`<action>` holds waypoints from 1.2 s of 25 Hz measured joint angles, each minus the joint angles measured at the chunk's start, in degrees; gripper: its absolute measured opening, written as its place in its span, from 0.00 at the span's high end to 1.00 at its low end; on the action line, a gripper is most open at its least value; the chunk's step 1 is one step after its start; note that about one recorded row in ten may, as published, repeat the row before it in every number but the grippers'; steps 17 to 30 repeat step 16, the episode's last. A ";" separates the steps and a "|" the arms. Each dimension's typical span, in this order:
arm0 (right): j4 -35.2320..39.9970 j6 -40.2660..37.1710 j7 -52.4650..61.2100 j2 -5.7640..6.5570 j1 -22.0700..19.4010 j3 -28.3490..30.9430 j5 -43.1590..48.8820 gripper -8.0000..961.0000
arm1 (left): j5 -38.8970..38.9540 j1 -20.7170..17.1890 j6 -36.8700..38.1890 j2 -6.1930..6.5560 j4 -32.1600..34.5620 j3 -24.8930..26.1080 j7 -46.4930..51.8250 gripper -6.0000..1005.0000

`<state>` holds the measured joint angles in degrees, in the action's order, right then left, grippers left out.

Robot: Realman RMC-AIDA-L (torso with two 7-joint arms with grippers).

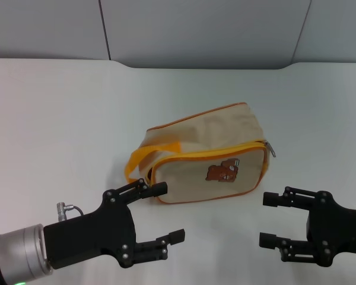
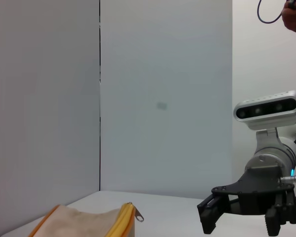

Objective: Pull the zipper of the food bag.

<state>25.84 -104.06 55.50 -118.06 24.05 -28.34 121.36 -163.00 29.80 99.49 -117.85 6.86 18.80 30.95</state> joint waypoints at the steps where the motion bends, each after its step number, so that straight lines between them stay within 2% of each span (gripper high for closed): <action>1: 0.00 0.00 -0.15 -0.04 -0.04 0.08 -0.03 0.22 | 0.00 -0.04 0.11 -0.01 0.00 0.00 0.00 0.18; 30: 0.00 0.00 -0.74 -0.17 -0.38 0.49 -0.43 0.22 | 1.03 -0.10 0.27 -0.01 0.00 0.10 -0.02 0.18</action>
